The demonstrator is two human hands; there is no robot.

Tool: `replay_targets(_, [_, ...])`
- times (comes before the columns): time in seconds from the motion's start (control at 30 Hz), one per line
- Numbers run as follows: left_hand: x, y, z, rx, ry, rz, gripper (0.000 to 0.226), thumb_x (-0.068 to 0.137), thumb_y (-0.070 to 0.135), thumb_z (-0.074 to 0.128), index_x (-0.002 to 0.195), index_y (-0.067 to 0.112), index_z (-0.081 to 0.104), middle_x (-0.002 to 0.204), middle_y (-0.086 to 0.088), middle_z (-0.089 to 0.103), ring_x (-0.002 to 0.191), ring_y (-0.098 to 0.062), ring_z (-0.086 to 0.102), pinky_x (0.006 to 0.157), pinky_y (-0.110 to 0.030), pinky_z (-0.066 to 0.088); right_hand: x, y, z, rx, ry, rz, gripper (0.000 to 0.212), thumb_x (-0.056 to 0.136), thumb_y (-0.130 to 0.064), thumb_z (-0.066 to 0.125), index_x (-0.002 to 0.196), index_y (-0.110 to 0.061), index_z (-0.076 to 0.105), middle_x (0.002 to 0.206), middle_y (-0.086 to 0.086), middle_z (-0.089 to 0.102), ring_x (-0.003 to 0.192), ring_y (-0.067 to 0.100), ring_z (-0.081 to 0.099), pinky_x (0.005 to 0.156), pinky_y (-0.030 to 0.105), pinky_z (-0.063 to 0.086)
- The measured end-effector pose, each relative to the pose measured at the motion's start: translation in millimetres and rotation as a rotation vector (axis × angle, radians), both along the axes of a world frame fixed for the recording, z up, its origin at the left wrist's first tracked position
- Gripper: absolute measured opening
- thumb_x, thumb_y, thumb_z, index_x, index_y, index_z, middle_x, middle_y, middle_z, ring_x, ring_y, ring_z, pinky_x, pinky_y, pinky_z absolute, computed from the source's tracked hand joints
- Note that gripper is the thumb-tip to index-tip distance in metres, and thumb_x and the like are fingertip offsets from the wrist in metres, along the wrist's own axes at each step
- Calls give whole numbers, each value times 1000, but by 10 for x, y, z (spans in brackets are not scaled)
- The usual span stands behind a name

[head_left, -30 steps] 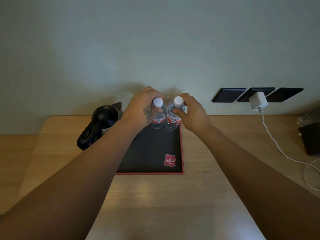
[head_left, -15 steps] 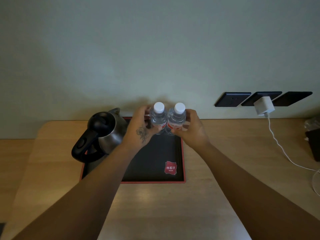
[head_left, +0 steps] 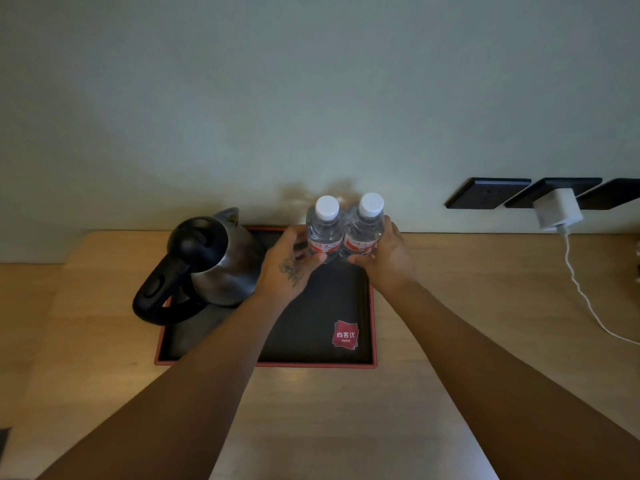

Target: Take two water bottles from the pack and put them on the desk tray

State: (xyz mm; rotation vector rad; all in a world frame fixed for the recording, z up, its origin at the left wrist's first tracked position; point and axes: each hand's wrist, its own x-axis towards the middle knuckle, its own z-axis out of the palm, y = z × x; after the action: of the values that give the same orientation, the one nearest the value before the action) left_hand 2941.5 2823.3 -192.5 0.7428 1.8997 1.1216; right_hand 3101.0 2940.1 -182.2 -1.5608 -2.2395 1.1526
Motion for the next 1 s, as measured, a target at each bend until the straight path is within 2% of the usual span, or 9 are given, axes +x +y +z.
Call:
replay_targets(0.2, [55, 76, -41, -14, 26, 48, 41, 90, 6, 85, 121, 15, 60, 133, -10, 72, 124, -28, 70, 112, -51, 56, 3, 42, 52, -14, -34, 39, 88, 83, -16, 92, 156, -19, 43, 155, 7, 57, 143, 30, 57, 117, 52, 50])
replay_targets(0.43, [151, 117, -80, 18, 91, 103, 42, 90, 1, 84, 126, 4, 61, 120, -1, 71, 115, -18, 67, 97, -33, 58, 23, 16, 63, -6, -17, 20, 86, 83, -17, 92, 155, -17, 45, 153, 9, 60, 140, 31, 60, 114, 54, 53])
replay_targets(0.57, [181, 117, -97, 24, 124, 116, 43, 92, -2, 81, 129, 1, 59, 131, -15, 71, 126, -29, 68, 109, -54, 57, 31, -62, 16, -10, 28, -42, 82, 83, -16, 92, 151, -18, 46, 149, 9, 62, 138, 31, 61, 112, 51, 55])
replay_targets(0.63, [196, 111, -118, 41, 124, 118, 45, 93, -3, 80, 131, 2, 58, 134, -16, 69, 129, -31, 67, 110, -58, 56, 29, -97, -3, -32, 54, -71, 81, 83, -15, 91, 150, -19, 45, 149, 9, 62, 138, 31, 62, 112, 49, 55])
replay_targets(0.73, [225, 77, -148, 70, 118, 123, 46, 93, -2, 81, 131, 7, 57, 131, -8, 70, 124, -22, 68, 109, -51, 58, 50, -118, -21, -49, 51, -59, 83, 82, -16, 92, 149, -20, 43, 149, 8, 61, 139, 31, 60, 111, 45, 53])
replay_targets(0.8, [236, 52, -145, 72, 77, 111, 47, 93, 0, 81, 131, 11, 56, 129, -1, 69, 123, -19, 68, 107, -43, 59, 79, -126, 19, -83, 49, -39, 88, 83, -21, 93, 152, -20, 39, 153, 7, 58, 142, 30, 58, 114, 47, 53])
replay_targets(0.87, [246, 37, -112, 69, 53, 100, 52, 93, 3, 82, 136, 9, 54, 129, 1, 66, 125, -20, 67, 104, -36, 57, 138, -123, 88, -96, 56, -23, 94, 83, -28, 92, 156, -20, 34, 159, 7, 53, 146, 29, 54, 116, 52, 52])
replay_targets(0.93, [278, 29, -45, 81, 68, 91, 61, 91, 8, 86, 141, 5, 51, 136, -2, 66, 127, -19, 66, 106, -40, 56, 223, -133, 186, -90, 43, -10, 99, 84, -36, 91, 160, -21, 29, 164, 7, 49, 149, 29, 51, 117, 54, 51])
replay_targets(1.0, [292, 25, 14, 66, 87, 100, 65, 88, 16, 90, 141, 7, 52, 140, -7, 67, 128, -22, 67, 110, -49, 57, 318, -131, 280, -78, 26, 9, 101, 85, -41, 90, 161, -23, 26, 166, 7, 46, 149, 30, 50, 117, 54, 51])
